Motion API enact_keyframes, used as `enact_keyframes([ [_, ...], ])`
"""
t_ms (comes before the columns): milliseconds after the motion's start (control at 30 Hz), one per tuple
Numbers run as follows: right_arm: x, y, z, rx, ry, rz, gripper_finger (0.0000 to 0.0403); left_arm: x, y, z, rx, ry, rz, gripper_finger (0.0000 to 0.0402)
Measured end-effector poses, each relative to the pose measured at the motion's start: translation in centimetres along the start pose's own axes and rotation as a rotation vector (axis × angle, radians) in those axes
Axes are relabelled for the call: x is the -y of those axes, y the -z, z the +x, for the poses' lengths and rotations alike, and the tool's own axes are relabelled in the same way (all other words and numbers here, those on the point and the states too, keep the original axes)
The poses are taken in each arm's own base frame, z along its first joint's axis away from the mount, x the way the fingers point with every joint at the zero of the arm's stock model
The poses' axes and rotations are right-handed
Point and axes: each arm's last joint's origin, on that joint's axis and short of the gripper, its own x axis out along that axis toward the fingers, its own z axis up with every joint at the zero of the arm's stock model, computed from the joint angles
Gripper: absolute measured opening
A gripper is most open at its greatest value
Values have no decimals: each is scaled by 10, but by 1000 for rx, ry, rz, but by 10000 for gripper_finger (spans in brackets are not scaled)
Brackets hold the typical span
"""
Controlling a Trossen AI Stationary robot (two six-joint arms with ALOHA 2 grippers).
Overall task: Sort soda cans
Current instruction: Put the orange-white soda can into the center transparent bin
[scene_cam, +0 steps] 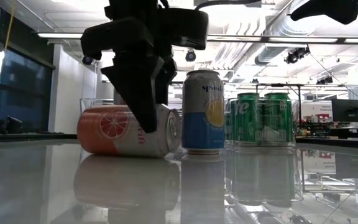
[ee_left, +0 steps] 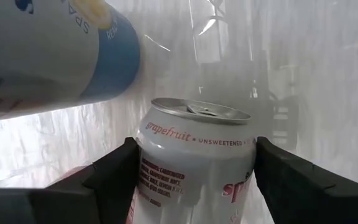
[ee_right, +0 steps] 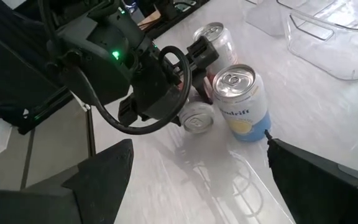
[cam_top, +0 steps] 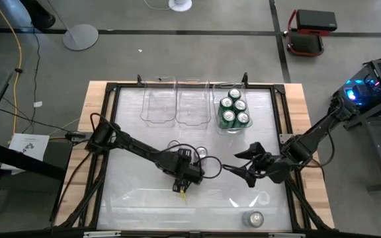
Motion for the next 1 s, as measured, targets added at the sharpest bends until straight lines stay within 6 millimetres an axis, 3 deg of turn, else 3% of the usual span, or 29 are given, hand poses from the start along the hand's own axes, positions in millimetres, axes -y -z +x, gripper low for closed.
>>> enact_keyframes([
  [267, -4, 5, -5, 10, -14, -18, 358, 17, -3, -18, -8, 23, 14, 270],
  [433, -4, 6, -7, 31, -4, -24, 358, 31, -1, -22, 2, 39, 41, 270],
  [633, -4, 6, -7, 28, 0, -28, 358, 34, -2, -22, 24, 20, 14, 272],
  [800, -4, 6, -7, 25, -2, -29, 358, 25, -6, -16, 6, 104, -28, 293],
  [1000, -4, 7, -7, 12, -12, -25, 358, 25, -6, 5, -56, 177, 97, 335],
])
